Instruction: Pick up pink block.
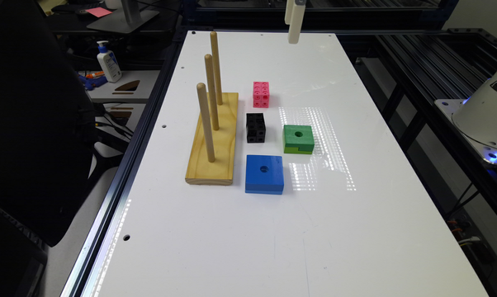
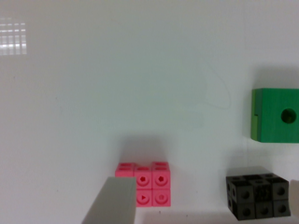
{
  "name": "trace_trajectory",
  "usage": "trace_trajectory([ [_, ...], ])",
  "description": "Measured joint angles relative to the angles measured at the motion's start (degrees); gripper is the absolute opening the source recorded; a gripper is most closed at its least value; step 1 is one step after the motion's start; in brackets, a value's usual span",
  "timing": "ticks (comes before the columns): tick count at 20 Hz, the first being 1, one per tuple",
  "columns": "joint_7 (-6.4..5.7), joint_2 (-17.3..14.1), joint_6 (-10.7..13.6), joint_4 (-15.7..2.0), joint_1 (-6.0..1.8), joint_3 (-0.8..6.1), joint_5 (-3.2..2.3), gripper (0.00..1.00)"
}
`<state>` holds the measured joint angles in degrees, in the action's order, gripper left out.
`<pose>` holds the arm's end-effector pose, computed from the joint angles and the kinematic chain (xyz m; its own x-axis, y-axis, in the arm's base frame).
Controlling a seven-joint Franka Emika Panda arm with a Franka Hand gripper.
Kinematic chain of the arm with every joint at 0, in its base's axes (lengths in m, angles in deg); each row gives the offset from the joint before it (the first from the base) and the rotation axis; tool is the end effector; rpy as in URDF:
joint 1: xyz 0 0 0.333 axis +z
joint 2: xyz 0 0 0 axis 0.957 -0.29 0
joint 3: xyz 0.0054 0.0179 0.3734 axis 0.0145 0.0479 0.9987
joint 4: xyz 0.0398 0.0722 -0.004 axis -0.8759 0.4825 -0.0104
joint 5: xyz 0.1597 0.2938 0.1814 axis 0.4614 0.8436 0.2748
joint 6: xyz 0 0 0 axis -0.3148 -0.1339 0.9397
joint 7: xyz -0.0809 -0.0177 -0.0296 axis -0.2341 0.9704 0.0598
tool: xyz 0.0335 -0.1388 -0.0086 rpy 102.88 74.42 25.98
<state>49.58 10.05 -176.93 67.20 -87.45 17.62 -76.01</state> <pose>0.4575 -0.0677 0.3917 0.6913 -0.7223 0.0209 -0.7213 -0.6915 -0.0386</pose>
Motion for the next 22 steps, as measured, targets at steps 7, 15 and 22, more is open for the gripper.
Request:
trace_trajectory([
  [7, 0.11, -1.58, 0.0, -1.93, -0.69, -0.03, -0.69, 1.0],
  [15, 1.68, -3.02, 0.0, -3.32, -2.35, -0.13, -0.87, 1.0],
  [22, 4.06, -3.27, 0.0, -3.69, -4.62, -0.18, -0.89, 1.0],
])
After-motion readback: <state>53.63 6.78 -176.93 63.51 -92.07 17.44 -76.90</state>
